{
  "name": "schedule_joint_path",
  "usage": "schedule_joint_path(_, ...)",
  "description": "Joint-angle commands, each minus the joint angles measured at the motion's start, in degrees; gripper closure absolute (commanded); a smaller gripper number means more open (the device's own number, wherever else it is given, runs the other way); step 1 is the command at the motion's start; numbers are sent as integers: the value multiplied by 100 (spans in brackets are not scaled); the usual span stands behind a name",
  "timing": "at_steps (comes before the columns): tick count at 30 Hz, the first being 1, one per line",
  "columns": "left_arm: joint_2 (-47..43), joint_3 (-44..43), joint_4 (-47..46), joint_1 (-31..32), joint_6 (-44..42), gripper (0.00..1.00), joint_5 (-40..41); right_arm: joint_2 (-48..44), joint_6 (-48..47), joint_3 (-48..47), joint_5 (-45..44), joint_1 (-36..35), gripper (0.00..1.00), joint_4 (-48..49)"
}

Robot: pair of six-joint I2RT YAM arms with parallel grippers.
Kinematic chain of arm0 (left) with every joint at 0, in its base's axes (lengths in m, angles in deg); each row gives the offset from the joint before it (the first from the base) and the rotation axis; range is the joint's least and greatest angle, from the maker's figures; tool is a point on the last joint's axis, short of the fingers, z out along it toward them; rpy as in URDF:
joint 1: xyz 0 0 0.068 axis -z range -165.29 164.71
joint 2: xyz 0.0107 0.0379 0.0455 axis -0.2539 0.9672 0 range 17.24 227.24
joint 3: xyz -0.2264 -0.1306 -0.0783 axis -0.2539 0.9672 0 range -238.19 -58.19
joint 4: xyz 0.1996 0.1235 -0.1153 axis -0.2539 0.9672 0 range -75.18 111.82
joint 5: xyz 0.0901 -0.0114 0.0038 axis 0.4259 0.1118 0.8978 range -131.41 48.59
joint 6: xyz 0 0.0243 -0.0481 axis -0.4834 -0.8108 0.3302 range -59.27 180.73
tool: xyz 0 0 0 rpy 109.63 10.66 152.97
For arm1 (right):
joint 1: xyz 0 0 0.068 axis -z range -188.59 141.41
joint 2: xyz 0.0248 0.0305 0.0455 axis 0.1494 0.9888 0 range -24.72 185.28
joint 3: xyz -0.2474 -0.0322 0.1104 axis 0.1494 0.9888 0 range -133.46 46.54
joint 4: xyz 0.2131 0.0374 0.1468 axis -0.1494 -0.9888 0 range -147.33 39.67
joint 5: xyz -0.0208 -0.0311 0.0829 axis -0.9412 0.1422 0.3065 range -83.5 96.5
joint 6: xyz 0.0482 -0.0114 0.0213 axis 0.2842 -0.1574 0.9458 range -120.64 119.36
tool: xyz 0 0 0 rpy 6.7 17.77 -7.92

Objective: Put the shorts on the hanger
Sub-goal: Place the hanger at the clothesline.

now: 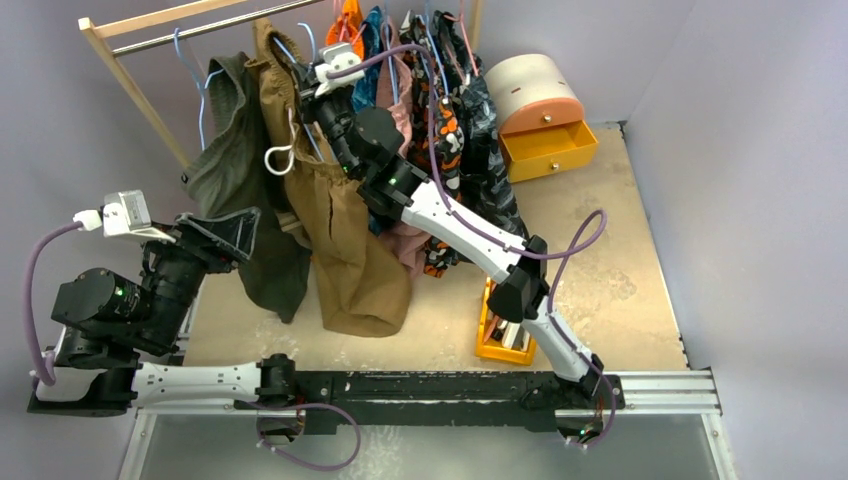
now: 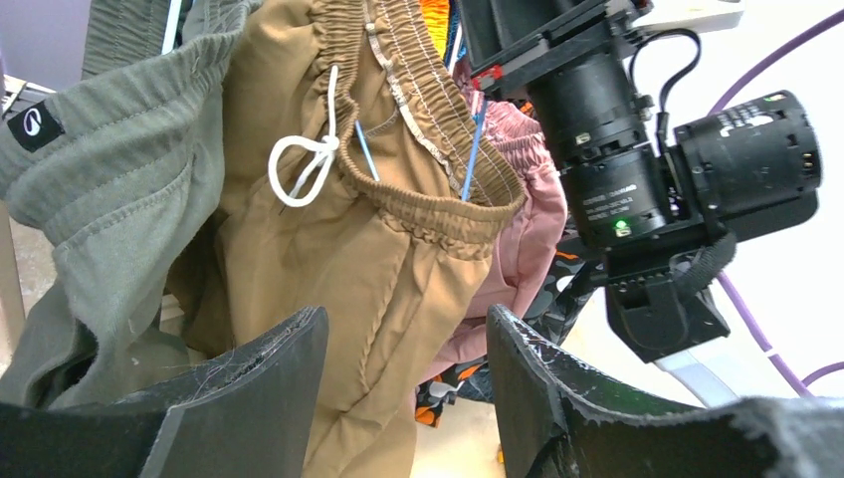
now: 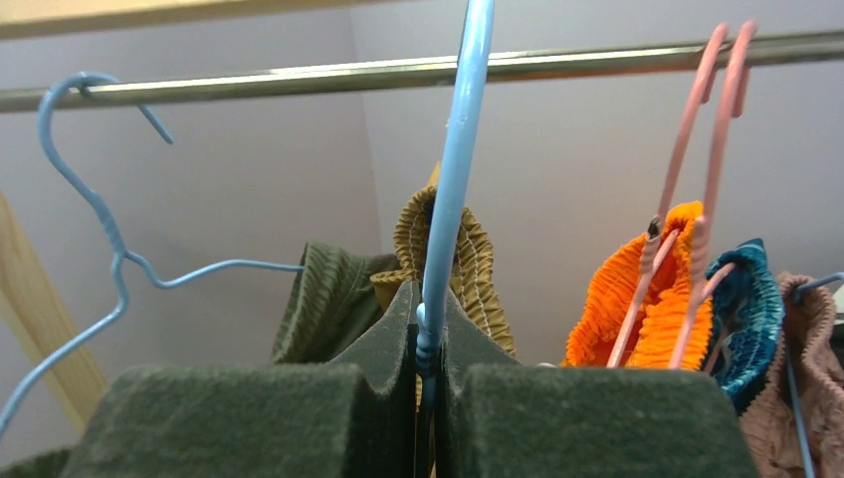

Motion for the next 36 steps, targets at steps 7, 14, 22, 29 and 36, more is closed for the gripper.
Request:
schedule_joint_path(7, 27, 154, -179, -13, 177, 41, -114, -75, 127, -42, 552, 203, 100, 1418)
schedule_joint_path(14, -28, 217, -205, -8, 173, 41, -95, 110, 189, -225, 628, 214, 100, 1709)
schedule_joint_path(22, 157, 296, -939, -9, -777, 38, -231, -430, 975, 264, 487, 156, 100, 1110)
schedule_joint_path(29, 435, 458, -2120, -3, -2127, 36, -708, -1312, 1444, 1019, 664, 23, 100, 389)
schedule_joint_path(36, 722, 816, -3183, 0, -2923, 32, -560, -1934, 1690, 1708, 809, 28, 100, 157)
